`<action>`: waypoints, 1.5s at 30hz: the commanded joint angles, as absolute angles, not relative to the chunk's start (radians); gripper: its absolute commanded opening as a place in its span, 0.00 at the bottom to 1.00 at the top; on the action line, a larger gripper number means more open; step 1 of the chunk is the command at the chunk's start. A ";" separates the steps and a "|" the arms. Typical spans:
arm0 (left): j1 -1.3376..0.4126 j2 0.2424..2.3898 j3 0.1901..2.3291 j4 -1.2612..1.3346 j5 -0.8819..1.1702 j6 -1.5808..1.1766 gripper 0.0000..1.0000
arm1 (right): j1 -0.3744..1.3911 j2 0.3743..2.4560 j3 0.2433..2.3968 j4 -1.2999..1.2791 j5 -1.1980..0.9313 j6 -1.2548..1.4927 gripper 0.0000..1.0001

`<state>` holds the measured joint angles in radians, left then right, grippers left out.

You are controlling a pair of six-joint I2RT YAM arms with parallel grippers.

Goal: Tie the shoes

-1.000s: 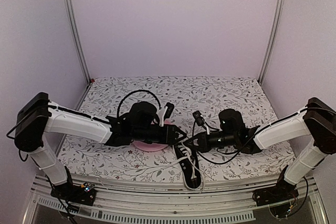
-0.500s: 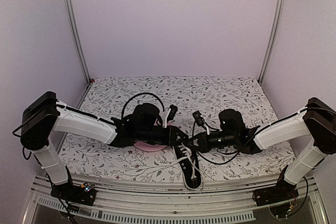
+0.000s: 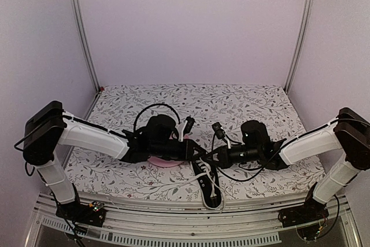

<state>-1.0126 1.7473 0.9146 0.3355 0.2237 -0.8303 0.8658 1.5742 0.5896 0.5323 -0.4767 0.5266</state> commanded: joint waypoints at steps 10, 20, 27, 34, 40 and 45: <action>-1.006 1.709 0.841 0.387 0.258 -0.880 0.00 | 0.872 1.555 0.581 0.577 -0.438 0.525 0.02; -1.005 1.692 0.817 0.414 0.241 -0.874 0.00 | 0.873 1.454 0.536 0.493 -0.407 0.512 0.43; -1.005 1.694 0.822 0.419 0.249 -0.857 0.00 | 0.914 1.309 0.416 0.347 -0.409 0.495 0.53; -1.007 1.688 0.818 0.422 0.254 -0.855 0.00 | 1.014 1.316 0.337 0.346 -0.372 0.560 0.52; -1.009 1.682 0.810 0.421 0.254 -0.855 0.00 | 1.041 1.368 0.348 0.364 -0.322 0.569 0.47; -1.008 1.681 0.810 0.419 0.256 -0.853 0.00 | 1.043 1.405 0.354 0.376 -0.312 0.562 0.29</action>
<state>-1.0122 1.7111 0.8215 0.4057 0.2512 -0.8673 1.0344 1.3773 0.3397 0.3565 -0.3420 0.5613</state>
